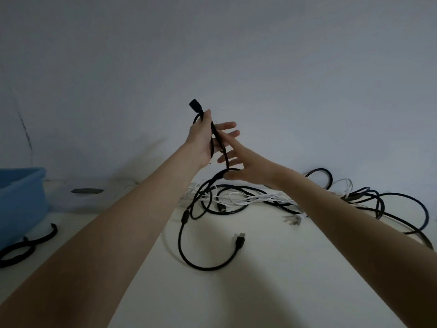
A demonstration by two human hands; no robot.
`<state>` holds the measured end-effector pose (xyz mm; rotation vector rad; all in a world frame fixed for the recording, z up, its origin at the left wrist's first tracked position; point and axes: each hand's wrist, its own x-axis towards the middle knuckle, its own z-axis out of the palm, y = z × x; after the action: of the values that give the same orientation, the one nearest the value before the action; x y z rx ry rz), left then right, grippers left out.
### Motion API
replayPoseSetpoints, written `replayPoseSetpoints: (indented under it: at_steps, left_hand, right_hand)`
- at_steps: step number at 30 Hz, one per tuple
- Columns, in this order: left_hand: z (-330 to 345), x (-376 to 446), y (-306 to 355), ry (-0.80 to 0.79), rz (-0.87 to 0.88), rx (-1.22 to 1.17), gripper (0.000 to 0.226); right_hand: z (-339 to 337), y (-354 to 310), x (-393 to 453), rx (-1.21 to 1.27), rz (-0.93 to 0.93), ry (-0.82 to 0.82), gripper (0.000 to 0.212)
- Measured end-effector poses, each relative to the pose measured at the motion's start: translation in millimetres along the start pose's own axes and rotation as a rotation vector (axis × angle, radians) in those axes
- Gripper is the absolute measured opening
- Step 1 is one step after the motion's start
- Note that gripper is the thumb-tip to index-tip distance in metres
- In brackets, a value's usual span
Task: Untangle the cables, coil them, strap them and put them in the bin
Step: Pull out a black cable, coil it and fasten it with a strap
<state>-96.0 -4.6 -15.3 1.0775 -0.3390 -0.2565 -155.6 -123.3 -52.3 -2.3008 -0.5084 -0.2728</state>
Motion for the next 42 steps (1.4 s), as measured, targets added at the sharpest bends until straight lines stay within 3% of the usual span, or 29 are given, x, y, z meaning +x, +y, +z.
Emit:
replayPoseSetpoints:
  at_steps: [3, 7, 11, 12, 13, 15, 17, 18, 20, 22, 28, 30, 32, 34, 37, 42]
  left_hand:
    - [-4, 2, 5, 0.042, 0.077, -0.01, 0.022]
    - [-14, 7, 17, 0.112, 0.073, 0.001, 0.019]
    - [-24, 0, 28, -0.013, -0.053, 0.303, 0.031]
    - [-28, -3, 30, -0.024, -0.077, 0.363, 0.031]
    - [-30, -4, 32, -0.028, -0.094, 0.379, 0.03]
    - [-35, -6, 38, -0.025, -0.103, 0.335, 0.03]
    - [-33, -6, 42, -0.041, -0.106, 0.275, 0.029]
    - [-29, -6, 43, -0.059, -0.109, 0.255, 0.028]
    - [-18, -7, 45, -0.102, -0.117, 0.246, 0.026]
    - [-8, -10, 48, -0.136, -0.117, 0.247, 0.026]
    - [0, -19, 67, -0.18, -0.085, 0.235, 0.028]
    - [-3, -23, 72, -0.171, -0.077, 0.256, 0.028]
    - [-7, -25, 76, -0.153, -0.069, 0.285, 0.029]
    - [-11, -25, 78, -0.134, -0.064, 0.347, 0.031]
    - [-15, -22, 74, -0.104, -0.048, 0.576, 0.036]
    - [-20, -16, 43, -0.12, -0.119, 1.04, 0.045]
  right_hand:
    - [-5, 3, -1, -0.227, 0.033, 0.06, 0.079]
    - [-22, 16, 1, -0.161, 0.129, 0.341, 0.019]
    - [-56, 59, 0, -0.169, 0.479, 0.791, 0.02]
    - [-65, 71, -3, -0.219, 0.599, 0.834, 0.021]
    - [-70, 80, -6, -0.297, 0.7, 0.797, 0.022]
    - [-65, 81, -7, -0.49, 0.819, 0.551, 0.028]
    - [-50, 64, -4, -0.66, 0.776, 0.241, 0.042]
    - [-42, 52, 0, -0.663, 0.686, 0.082, 0.048]
    - [-23, 25, 8, -0.402, 0.561, -0.213, 0.06]
    - [3, 10, 16, -0.266, 0.504, -0.408, 0.065]
    - [73, 4, 29, -0.383, 0.343, -0.551, 0.06]
    - [78, 7, 27, -0.376, 0.419, -0.671, 0.034]
    - [77, 7, 20, -0.101, 0.545, -0.734, 0.013]
    - [65, 8, 16, 0.167, 0.549, -0.614, 0.027]
    - [32, 11, 13, 0.543, 0.504, -0.312, 0.024]
    - [-10, 14, 13, 0.703, 0.464, 0.23, 0.013]
